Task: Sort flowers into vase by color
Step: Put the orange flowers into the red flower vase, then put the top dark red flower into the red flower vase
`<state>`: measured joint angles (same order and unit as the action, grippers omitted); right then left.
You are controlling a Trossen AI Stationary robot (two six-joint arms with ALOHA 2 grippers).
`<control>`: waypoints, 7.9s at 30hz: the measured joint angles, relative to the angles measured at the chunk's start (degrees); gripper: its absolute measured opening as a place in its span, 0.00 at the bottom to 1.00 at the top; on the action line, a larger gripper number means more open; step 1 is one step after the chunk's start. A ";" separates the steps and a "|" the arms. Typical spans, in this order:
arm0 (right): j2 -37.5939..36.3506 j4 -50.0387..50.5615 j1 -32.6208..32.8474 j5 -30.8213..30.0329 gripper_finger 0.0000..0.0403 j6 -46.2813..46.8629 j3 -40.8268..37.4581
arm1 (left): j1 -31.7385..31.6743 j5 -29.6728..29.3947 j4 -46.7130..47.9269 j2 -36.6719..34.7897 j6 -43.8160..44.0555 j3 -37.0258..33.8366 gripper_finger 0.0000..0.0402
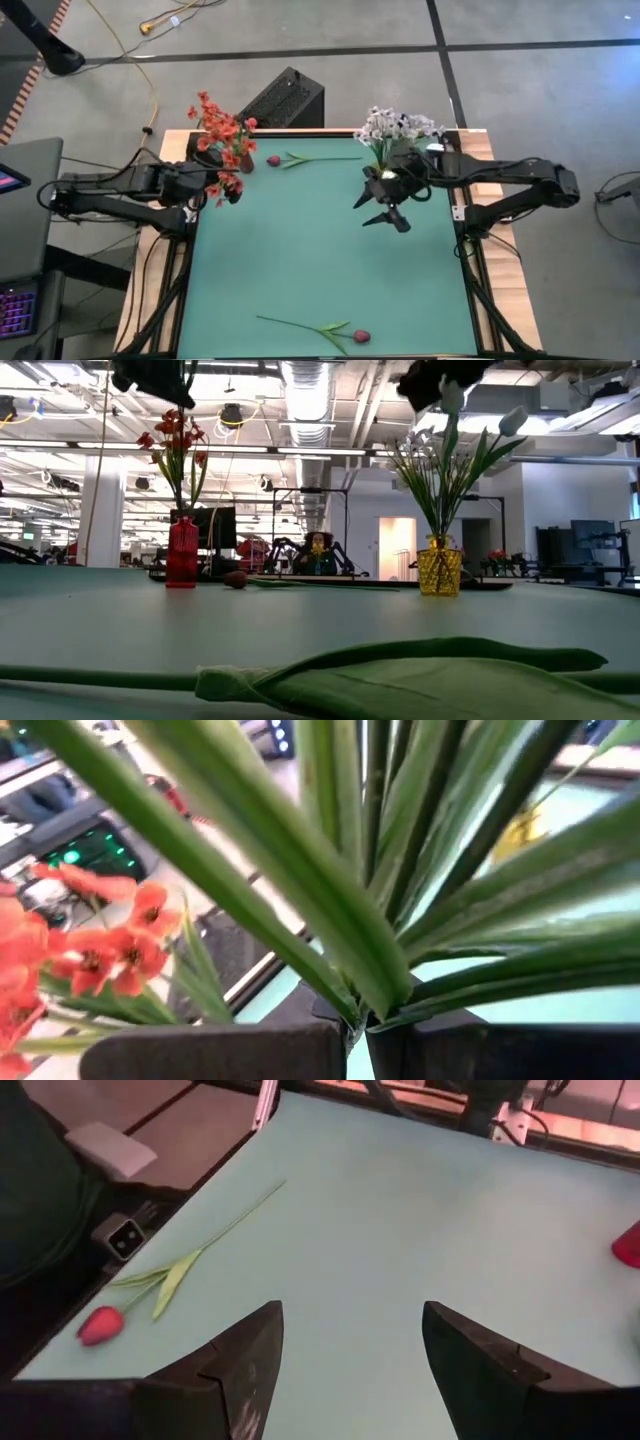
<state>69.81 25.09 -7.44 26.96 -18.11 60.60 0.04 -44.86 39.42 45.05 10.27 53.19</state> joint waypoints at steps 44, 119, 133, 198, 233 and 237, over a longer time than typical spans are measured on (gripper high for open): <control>8.15 -7.75 -0.04 0.15 0.66 -2.05 -4.64 | -31.92 18.07 -10.91 6.34 -11.75 -2.89 0.00; 8.13 -7.74 1.79 -0.07 0.66 -2.19 -4.68 | -39.26 27.74 -27.30 6.80 -4.60 -22.23 0.15; 8.12 -10.24 0.99 -1.36 0.66 0.02 -4.68 | -39.26 34.03 -18.00 -2.21 -2.76 -22.25 0.48; 8.12 -12.32 -1.27 -1.42 0.66 10.61 -4.64 | -38.98 49.16 35.53 7.48 -5.43 9.07 0.80; 47.30 0.75 -15.20 -5.23 0.66 2.59 35.81 | -22.35 47.41 33.08 0.41 -5.66 1.93 0.80; 49.66 2.52 -16.75 -5.16 0.66 2.61 38.52 | -22.35 47.76 35.38 -0.16 -6.11 6.08 0.80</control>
<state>119.46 27.61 -24.19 21.80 -15.51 99.12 -22.31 2.89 74.80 44.89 4.16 59.27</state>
